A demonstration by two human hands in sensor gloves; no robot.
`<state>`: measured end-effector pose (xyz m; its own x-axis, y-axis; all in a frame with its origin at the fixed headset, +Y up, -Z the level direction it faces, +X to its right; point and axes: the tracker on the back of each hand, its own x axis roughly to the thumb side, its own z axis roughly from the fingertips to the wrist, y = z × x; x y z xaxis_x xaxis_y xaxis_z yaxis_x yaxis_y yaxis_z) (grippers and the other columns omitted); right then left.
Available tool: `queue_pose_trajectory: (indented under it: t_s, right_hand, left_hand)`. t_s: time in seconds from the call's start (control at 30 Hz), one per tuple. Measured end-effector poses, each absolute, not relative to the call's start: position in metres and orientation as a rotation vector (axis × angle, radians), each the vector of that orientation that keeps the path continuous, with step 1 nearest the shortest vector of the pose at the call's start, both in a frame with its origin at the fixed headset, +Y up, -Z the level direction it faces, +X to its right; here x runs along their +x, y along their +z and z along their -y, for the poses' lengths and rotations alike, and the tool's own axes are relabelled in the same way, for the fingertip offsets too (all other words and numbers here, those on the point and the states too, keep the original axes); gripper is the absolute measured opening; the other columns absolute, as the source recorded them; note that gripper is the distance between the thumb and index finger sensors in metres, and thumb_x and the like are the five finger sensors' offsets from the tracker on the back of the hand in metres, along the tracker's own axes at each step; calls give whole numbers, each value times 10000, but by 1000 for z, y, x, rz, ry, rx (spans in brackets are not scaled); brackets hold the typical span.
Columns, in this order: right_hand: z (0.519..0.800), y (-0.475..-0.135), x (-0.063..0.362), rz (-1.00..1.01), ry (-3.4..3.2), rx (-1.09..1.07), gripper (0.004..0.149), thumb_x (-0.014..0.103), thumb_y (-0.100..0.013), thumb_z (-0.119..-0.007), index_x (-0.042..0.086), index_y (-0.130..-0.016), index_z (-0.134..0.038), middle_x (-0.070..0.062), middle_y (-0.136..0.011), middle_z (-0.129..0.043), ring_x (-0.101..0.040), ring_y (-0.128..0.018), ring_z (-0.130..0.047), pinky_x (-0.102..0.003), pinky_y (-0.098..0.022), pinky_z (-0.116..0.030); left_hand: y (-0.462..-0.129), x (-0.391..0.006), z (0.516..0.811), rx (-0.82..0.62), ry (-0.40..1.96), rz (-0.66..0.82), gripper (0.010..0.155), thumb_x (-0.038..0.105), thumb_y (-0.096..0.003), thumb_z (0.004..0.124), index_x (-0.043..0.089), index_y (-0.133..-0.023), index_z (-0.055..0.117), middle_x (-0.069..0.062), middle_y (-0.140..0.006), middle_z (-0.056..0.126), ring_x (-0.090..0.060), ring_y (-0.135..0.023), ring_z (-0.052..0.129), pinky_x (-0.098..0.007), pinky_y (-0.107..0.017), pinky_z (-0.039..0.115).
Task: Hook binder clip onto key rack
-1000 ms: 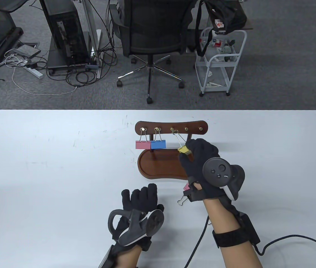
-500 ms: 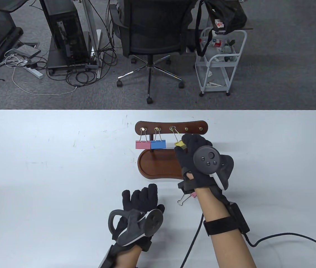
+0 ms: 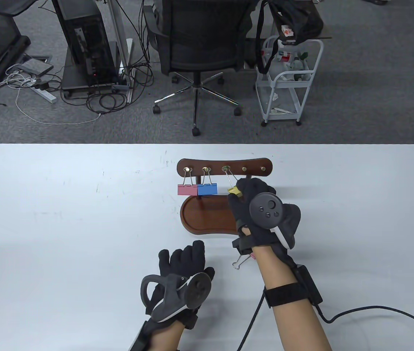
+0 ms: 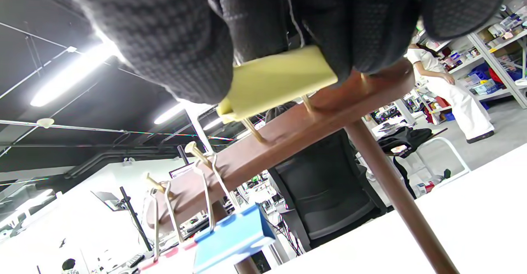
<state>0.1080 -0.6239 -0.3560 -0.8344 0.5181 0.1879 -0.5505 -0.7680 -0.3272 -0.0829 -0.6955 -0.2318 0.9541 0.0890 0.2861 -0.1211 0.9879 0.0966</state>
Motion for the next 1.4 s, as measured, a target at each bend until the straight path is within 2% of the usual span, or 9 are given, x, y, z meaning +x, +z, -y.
queue_pose_trajectory:
  t_s: [0.3,0.43,0.53,0.97,1.4]
  right_hand:
    - [634,-362,101,491,2543,104,590,378,-476,-907,33,-947,-817,-364,-968,-751,-602,-778,-752,-742,-550,-627]
    - [642,-367,99,440,2577,83,723,388,-473,-908,4,-1047,-693,-350,-985,-726,-594,-783,-743,-737,-554,-622]
    - [647,-371,98,423,2597,67,765,388,-473,-908,-2,-1074,-640,-346,-994,-708,-591,-790,-734,-735,-559,-618]
    - [668,-385,93,390,2626,39,786,399,-474,-907,-6,-1083,-618,-333,-1007,-681,-587,-804,-714,-735,-571,-601]
    - [674,-391,81,378,2698,25,776,381,-506,-888,-20,-1094,-578,-346,-1011,-668,-588,-816,-697,-737,-583,-582]
  left_hand:
    - [-232,-84,696,111,116,278,758,458,-565,791,7,-1143,597,-242,-1046,833,-523,-917,856,-773,-706,510]
    - [-232,-85,696,109,119,276,755,458,-565,791,8,-1142,600,-242,-1046,832,-524,-915,857,-773,-706,509]
    - [-232,-85,696,104,120,277,756,457,-565,791,7,-1141,601,-243,-1044,835,-525,-915,856,-772,-706,510]
    - [-232,-84,696,93,126,277,760,459,-566,789,5,-1143,595,-248,-1044,834,-525,-913,858,-772,-706,511]
    - [-232,-84,696,80,139,276,759,459,-567,788,4,-1143,596,-246,-1044,835,-526,-909,860,-772,-705,511]
